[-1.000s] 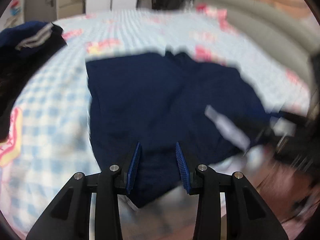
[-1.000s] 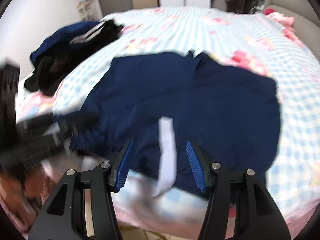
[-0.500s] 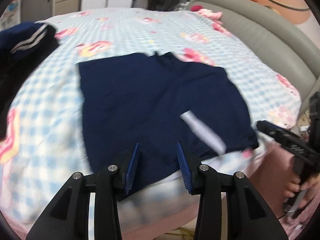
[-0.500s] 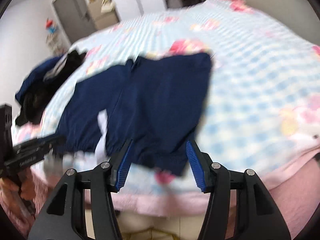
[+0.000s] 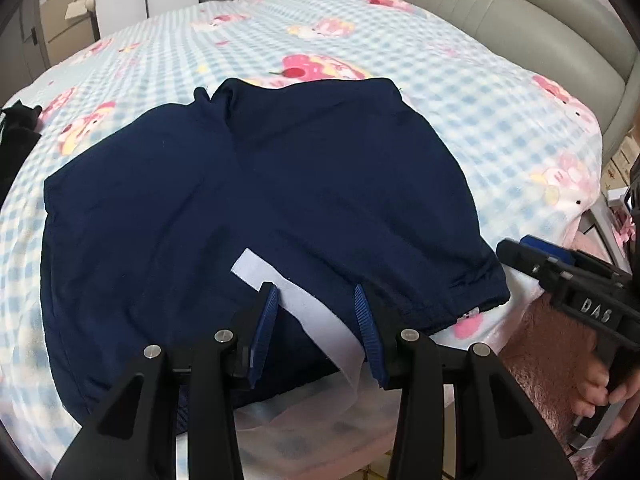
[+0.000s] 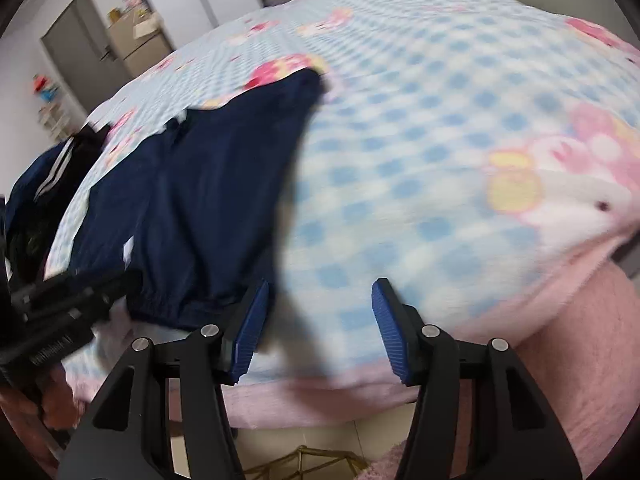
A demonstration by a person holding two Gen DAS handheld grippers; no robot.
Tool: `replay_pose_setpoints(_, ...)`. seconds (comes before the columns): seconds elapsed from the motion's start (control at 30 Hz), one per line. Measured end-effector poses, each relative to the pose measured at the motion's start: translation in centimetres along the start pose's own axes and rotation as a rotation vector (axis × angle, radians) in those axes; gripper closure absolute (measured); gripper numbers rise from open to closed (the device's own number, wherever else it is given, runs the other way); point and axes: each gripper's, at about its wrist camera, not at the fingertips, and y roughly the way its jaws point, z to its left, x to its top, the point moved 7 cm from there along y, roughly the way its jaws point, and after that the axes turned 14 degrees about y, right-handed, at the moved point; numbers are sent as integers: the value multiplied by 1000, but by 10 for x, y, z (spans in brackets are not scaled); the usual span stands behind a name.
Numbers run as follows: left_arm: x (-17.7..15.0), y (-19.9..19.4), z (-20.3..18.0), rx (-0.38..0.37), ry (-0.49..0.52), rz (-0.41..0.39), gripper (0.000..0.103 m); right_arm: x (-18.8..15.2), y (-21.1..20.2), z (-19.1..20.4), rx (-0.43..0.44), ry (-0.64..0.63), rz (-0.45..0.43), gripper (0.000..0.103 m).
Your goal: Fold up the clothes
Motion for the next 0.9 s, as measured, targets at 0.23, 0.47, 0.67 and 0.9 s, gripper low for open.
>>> replay_pose_setpoints(0.23, 20, -7, -13, 8, 60, -51, 61, -1, 8, 11, 79, -40, 30, 48)
replay_pose_setpoints(0.47, -13, 2, -4, 34, 26, 19, 55, -12, 12, 3, -59, -90, 59, 48)
replay_pose_setpoints(0.67, -14, -53, 20, -7, -141, -246, 54, 0, -18, 23, 65, -117, -54, 48)
replay_pose_setpoints(0.9, -37, -34, 46, 49, -204, -113, 54, 3, 20, 28, -16, -142, 19, 48)
